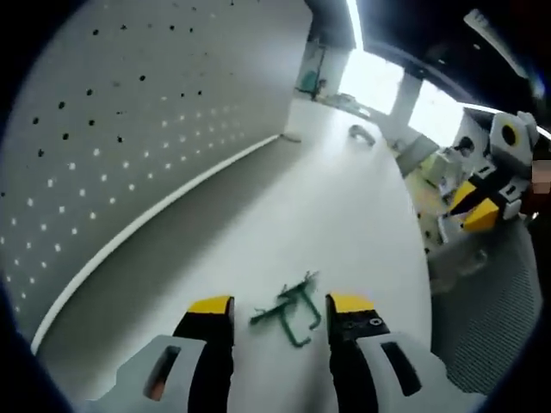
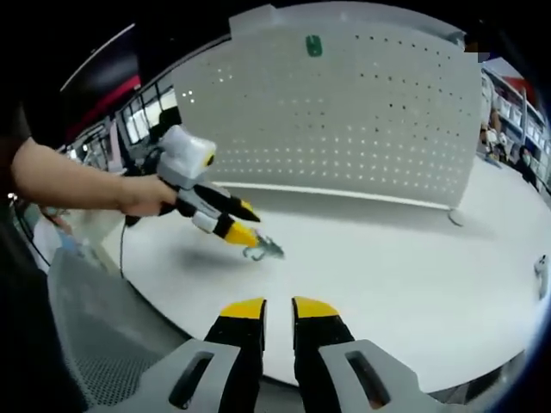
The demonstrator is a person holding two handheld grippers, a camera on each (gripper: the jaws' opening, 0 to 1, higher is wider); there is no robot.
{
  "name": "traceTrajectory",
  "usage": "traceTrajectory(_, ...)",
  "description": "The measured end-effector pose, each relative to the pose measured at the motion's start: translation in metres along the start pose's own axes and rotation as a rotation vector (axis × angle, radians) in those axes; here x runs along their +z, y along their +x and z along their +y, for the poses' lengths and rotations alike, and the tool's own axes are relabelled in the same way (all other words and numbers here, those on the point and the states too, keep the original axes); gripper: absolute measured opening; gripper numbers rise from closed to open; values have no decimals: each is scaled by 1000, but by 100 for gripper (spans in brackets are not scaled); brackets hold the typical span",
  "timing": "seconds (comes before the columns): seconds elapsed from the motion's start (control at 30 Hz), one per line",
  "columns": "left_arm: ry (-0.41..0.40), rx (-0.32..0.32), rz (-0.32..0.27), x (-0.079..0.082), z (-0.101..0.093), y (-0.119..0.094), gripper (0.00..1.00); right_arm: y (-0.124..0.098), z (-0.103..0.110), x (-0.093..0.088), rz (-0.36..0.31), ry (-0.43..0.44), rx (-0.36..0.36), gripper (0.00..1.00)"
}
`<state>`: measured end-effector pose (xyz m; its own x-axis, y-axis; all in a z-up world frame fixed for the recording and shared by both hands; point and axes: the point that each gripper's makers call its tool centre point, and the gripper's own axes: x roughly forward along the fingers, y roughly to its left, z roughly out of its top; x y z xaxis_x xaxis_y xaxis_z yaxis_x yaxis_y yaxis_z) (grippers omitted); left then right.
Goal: Insert the hook assembly into the mounting plate slot until the hook locks in place.
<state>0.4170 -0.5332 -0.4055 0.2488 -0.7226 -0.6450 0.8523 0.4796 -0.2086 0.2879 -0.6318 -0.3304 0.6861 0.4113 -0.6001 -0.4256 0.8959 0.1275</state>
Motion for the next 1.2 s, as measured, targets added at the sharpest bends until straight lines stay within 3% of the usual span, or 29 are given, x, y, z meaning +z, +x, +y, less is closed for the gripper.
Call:
traceTrajectory(0.2,59,-15,28,-1,-3,5,39,1,-1,-1,7,10,-4,10)
traceTrajectory(0.53,84,-24,38,-1,3,3,23,3,-2,-4,15,22,-7,10)
traceTrajectory(0.8,257,-43,125,-17,-2,4,12,5,-2,-5,19,41,-5,9)
traceTrajectory(1.2,260,-47,134,-20,-1,-2,2,5,-5,-5,15,59,-11,8)
